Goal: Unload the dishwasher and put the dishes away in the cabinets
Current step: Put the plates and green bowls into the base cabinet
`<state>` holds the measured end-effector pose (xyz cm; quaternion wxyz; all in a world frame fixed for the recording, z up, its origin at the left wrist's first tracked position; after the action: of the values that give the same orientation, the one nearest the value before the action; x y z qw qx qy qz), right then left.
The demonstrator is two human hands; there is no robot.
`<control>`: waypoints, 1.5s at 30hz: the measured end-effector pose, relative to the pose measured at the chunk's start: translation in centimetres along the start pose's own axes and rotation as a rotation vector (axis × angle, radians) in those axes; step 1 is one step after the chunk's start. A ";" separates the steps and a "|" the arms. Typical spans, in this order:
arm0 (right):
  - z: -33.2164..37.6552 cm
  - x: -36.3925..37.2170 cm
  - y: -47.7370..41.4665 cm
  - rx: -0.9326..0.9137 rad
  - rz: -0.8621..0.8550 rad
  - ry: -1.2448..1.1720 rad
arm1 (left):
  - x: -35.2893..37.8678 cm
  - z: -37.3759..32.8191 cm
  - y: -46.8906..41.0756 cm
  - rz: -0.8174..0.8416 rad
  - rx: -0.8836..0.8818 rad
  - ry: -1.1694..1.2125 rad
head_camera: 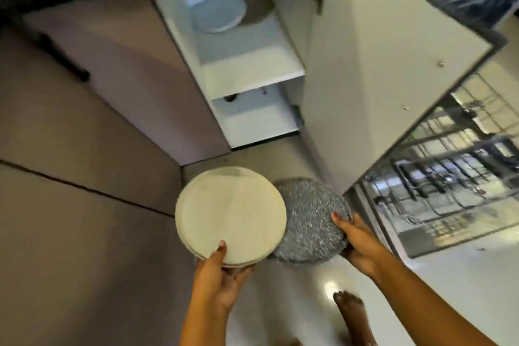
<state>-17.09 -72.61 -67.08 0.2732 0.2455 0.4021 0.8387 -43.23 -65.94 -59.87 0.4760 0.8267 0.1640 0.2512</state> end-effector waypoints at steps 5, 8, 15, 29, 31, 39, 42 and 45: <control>4.2 11.2 -1.1 -0.082 0.094 0.008 | 0.9 -7.8 -0.6 0.056 0.197 0.130; 6.0 14.3 -2.0 -0.132 0.110 -0.076 | 2.7 -10.4 -0.8 0.062 0.305 0.133; 12.8 17.0 -8.5 -0.212 0.122 -0.139 | 10.9 -16.2 -1.8 0.011 0.657 -0.241; 32.3 21.8 -25.2 -0.429 0.164 0.051 | 35.5 -20.1 -6.2 -0.024 1.644 -1.389; 33.6 23.1 -27.4 -0.425 0.185 0.036 | 36.5 -20.3 -8.1 -0.021 1.679 -1.453; 38.4 27.6 -32.4 -0.316 0.227 -0.232 | 40.0 -23.0 -15.7 -0.014 1.682 -1.595; 39.8 28.2 -33.0 -0.346 0.203 -0.326 | 41.8 -23.7 -17.6 0.046 1.680 -1.644; 39.7 28.6 -34.6 -0.334 0.152 -0.352 | 43.1 -24.8 -18.8 0.042 1.674 -1.655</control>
<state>-3.92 -14.16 -67.50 0.3119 0.3687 0.1847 0.8560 -22.69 -17.18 -54.60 -0.2579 0.7955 -0.0949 -0.5400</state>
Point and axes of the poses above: each hand's wrist, its own y-axis away from the middle knuckle, its own x-axis out of the palm, z = x × y, the point moved 9 cm from there along -y, towards the middle knuckle, and after that the axes turned 5 degrees about y, right-handed, at the moved point
